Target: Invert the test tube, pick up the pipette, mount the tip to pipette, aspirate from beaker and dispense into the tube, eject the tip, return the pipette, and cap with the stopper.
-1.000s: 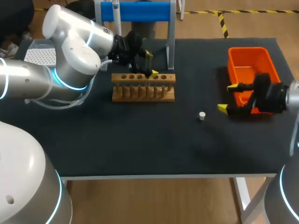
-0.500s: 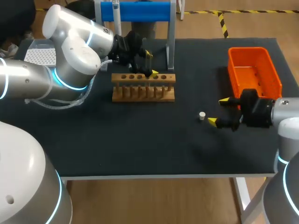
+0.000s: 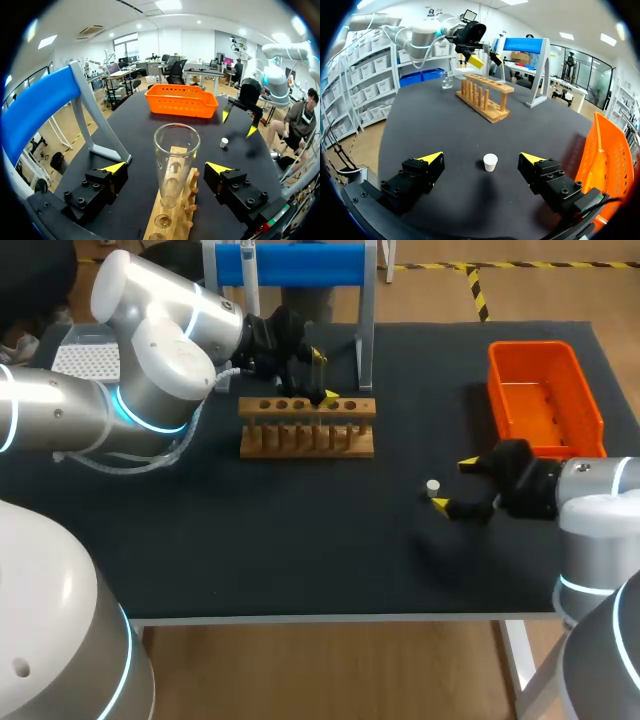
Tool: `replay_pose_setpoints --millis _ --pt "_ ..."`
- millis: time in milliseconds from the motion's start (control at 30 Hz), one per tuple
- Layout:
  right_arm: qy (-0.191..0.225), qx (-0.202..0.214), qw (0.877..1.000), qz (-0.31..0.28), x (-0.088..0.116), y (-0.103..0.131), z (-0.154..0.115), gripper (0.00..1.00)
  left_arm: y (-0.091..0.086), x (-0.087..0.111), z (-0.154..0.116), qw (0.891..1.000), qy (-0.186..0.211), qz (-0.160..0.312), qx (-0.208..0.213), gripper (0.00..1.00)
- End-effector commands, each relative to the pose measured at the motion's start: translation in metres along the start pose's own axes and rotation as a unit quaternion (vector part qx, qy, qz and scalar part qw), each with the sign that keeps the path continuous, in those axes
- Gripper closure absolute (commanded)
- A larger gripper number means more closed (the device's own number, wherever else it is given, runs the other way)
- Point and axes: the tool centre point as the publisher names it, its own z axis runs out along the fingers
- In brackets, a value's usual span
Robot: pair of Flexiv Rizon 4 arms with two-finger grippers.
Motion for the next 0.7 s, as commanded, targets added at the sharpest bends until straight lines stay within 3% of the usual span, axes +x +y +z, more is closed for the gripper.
replay_pose_setpoints --millis 33,700 --pt "-0.004 0.003 1.0 0.0 0.0 -0.002 0.011 0.0 0.0 -0.001 0.001 1.0 0.001 0.0 -0.001 0.0" --pt "-0.01 0.017 1.0 0.005 -0.002 -0.009 0.037 0.0 0.0 -0.001 0.001 1.0 0.001 0.0 -0.001 0.0"
